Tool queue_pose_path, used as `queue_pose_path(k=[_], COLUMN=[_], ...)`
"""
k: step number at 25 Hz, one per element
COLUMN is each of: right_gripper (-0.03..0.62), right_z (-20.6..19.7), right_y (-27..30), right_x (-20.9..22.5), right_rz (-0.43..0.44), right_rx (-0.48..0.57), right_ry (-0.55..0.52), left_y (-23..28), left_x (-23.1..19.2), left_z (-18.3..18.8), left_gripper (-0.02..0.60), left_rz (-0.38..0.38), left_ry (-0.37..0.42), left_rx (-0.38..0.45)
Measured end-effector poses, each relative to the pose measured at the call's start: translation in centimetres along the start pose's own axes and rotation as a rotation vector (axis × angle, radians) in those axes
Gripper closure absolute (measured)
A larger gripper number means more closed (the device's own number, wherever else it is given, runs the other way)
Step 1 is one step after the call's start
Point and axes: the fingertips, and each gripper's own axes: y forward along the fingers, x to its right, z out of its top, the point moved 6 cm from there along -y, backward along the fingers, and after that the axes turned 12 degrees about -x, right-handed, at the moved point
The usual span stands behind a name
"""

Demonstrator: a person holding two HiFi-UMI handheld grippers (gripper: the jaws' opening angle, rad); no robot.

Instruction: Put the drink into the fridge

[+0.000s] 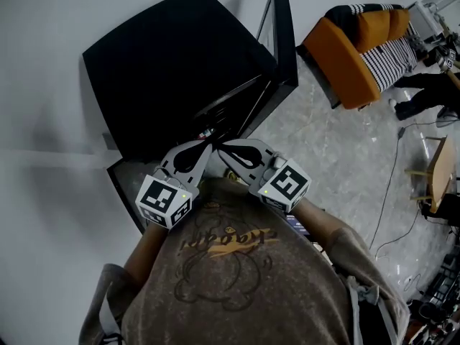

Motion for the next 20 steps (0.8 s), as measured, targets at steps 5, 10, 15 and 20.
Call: queue_pose_path(k=[5,10,15,20], right_gripper=[0.574,0.574,0.574,0.572], right_z=[0.7,0.4,0.2,0.1], right_y=[-0.1,-0.5,-0.5,-0.4], right_x=[0.4,0.9,1.5,1.5], right_rz=[0.027,0.039,0.046,0.056], right_rx=[-0.034,-0.061,-0.056,-0.076], right_ry=[-0.044,-0.092,-0.093,-0.099], left_y=[-0.4,0.0,0.6,0.8], left_x=[0.1,0.3,0.3,0.3], left_z=[0.3,-0.1,-0.3,-0.6], left_gripper=[0.578,0.578,0.578,0.578], left_rz=[-0.004,-0.015,-0.026,-0.025], left_ry=[0.000,-0.008,-0.007,-0.013], left_rx=[-0.001,-0.010,-0.019,-0.024])
